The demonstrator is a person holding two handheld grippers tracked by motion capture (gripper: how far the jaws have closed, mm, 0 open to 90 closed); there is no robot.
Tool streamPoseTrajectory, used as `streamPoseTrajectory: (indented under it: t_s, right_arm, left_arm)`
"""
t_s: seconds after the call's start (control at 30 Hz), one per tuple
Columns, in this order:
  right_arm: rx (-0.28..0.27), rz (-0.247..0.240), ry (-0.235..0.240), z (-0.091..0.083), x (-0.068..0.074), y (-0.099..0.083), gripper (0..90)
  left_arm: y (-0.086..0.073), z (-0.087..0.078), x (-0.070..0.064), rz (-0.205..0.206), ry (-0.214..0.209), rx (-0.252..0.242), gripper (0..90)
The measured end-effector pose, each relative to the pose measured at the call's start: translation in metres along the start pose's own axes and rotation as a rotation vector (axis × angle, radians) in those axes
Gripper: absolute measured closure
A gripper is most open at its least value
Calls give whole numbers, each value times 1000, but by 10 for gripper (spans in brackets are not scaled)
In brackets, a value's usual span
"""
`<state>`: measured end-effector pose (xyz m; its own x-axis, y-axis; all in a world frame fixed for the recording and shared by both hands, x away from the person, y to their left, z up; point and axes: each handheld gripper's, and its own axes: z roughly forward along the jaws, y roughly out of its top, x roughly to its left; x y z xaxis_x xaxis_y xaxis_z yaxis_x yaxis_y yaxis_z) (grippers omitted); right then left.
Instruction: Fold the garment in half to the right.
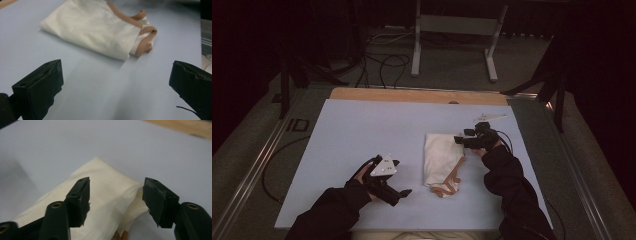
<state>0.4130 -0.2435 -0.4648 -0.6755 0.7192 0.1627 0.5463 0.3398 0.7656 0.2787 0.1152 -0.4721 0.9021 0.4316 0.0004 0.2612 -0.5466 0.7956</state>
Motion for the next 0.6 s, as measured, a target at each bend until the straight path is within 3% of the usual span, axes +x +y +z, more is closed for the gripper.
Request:
streamPoseTrajectory:
  t_s: [0.07, 0.3, 0.37, 0.43, 0.53, 0.6]
  right_arm:
    - [24, -5, -29, 6, 1, -2, 397]
    - [68, 53, -62, 21, -5, -11, 437]
    - [79, 67, -58, 23, -7, -13, 515]
    - [87, 71, -61, 24, -7, -14, 538]
    - [128, 47, -43, 27, -2, -17, 739]
    - [129, 24, -53, 27, 0, -18, 763]
  left_arm:
    - [-9, -5, -1, -18, 14, -16, 1]
    - [-38, -13, 0, -93, 49, -30, 2]
    - [-43, -14, 1, -109, 54, -37, 2]
    - [-47, -16, 2, -126, 56, -50, 1]
    - [-50, -16, 2, -133, 60, -56, 2]
    - [-50, -16, 1, -134, 60, -54, 2]
